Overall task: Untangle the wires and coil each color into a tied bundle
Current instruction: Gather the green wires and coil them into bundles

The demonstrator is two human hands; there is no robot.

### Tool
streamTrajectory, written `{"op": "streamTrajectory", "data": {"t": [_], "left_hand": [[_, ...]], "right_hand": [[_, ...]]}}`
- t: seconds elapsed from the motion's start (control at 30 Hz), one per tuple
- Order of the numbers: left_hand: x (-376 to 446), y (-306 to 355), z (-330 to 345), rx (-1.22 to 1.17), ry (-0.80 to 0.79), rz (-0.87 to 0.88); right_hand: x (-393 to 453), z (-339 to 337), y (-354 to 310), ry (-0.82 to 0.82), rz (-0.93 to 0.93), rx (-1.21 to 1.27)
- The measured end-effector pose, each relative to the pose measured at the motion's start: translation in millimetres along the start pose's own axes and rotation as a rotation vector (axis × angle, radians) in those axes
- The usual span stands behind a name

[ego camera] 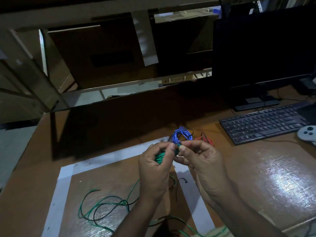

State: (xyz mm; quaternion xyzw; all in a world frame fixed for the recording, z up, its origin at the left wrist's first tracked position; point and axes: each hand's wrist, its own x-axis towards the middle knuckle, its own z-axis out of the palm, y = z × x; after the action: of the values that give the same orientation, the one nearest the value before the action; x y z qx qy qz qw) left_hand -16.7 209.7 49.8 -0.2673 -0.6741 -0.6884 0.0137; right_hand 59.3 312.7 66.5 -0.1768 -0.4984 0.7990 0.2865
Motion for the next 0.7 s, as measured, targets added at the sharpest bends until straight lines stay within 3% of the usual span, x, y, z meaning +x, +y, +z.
{"op": "streamTrajectory", "data": {"t": [0.7], "left_hand": [[-1.4,-7.3,-0.9,0.004,-0.017,-0.011]], "right_hand": [[2.3,-6.7,5.5,-0.008,0.005,-0.037]]}}
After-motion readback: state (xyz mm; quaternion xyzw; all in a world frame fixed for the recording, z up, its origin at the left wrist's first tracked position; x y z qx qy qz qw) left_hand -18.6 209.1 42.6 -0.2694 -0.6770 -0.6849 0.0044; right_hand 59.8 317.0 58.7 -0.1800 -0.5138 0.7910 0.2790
